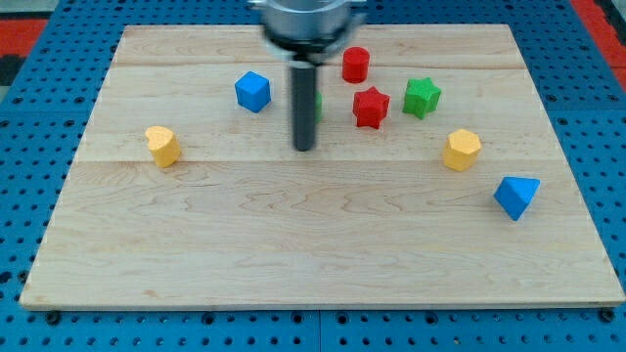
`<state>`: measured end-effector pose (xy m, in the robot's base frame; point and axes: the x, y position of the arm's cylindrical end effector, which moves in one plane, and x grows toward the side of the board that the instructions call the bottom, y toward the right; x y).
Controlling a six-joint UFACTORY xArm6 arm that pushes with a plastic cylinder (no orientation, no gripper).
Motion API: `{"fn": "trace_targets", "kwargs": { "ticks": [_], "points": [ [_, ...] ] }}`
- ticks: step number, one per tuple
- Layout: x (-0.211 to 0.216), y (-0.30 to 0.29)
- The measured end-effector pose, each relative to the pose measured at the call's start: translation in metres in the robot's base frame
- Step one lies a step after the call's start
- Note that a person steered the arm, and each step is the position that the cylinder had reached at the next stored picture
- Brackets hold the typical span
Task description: Move the yellow blocks towards the left center
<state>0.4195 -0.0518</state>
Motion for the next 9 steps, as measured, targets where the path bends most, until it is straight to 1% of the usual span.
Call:
{"fn": "trace_targets", "kwargs": {
  "ticks": [1, 2, 3, 4, 5, 6, 7, 8, 9],
  "points": [
    [-0.027, -0.035],
    [-0.061, -0.041],
    [-0.081, -0.032],
    [-0.082, -0.048],
    [-0.082, -0.11],
    [-0.062, -0.155],
    [-0.023, -0.172],
    [0.02, -0.171],
    [0.028, -0.137]
  ]
}}
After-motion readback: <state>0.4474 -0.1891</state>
